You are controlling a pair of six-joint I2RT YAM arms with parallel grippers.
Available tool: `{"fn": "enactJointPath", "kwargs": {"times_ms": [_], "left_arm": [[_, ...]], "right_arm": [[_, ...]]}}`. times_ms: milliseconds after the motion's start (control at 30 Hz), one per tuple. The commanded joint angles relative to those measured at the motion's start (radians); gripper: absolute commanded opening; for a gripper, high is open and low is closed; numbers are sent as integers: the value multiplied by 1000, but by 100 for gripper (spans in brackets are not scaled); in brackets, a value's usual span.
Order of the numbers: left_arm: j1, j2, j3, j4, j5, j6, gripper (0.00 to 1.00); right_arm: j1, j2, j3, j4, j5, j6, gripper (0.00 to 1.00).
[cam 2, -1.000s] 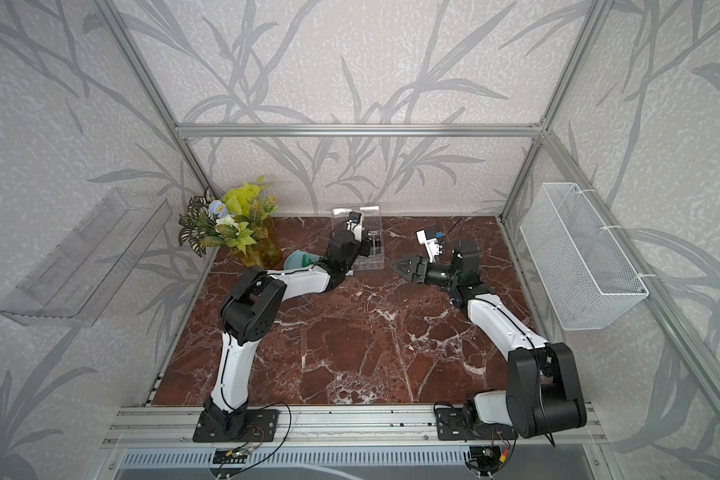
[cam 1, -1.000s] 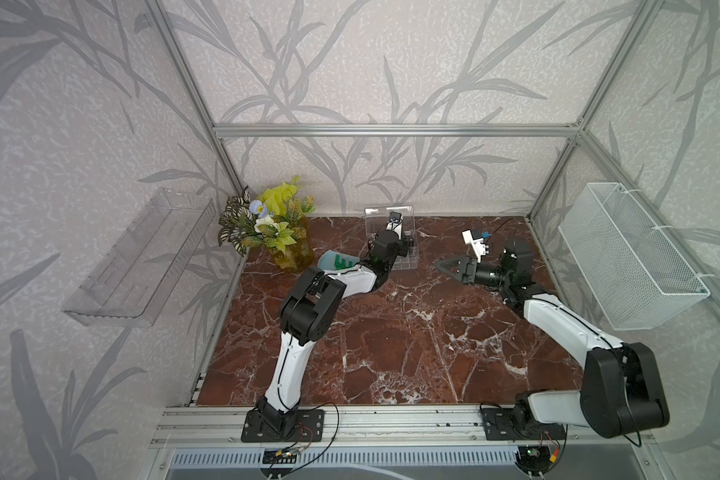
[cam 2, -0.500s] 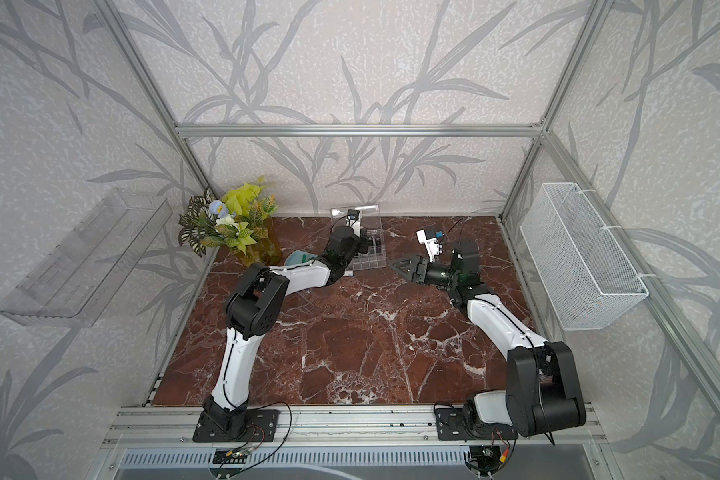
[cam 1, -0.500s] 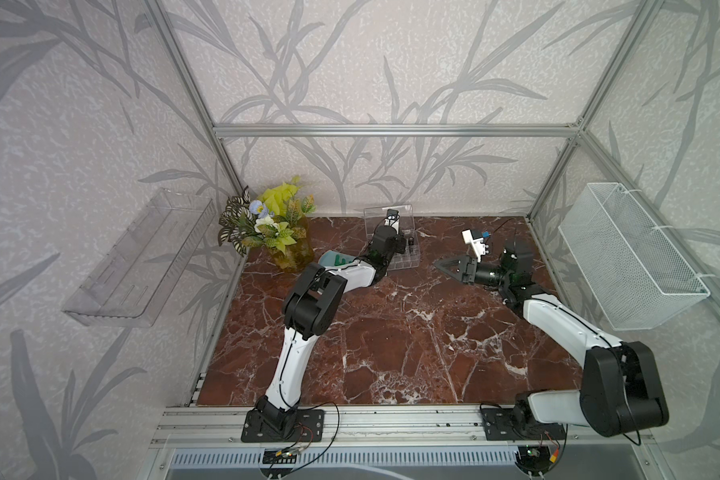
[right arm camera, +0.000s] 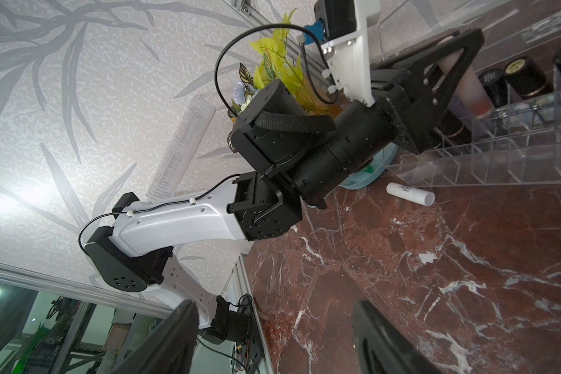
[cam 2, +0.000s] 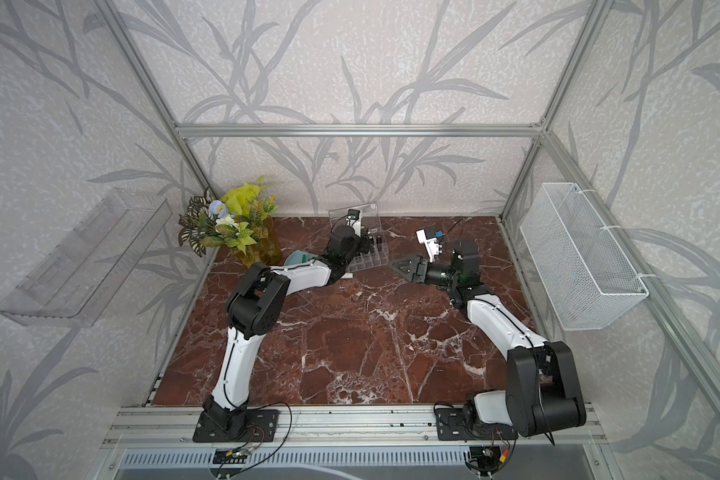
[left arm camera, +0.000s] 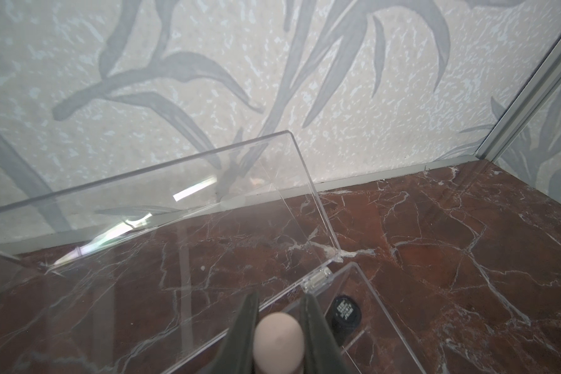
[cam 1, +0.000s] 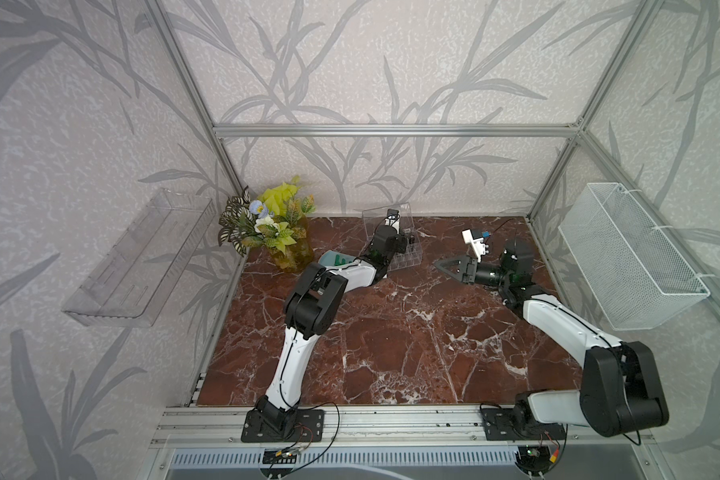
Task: Arrange the lipsticks in the organizer
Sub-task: Place the lipstick in the storage box.
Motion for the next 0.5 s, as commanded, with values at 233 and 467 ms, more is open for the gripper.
{"fn": "enactJointPath", "kwargs": {"times_ms": [233, 467], "left_arm": [[-25, -29, -29, -12, 10, 2, 13], [-32, -38, -37, -15, 8, 7, 13]], "right_arm": [[-4, 8, -12, 45, -24, 31, 78], [-3, 16, -12, 56, -30, 43, 78]]}}
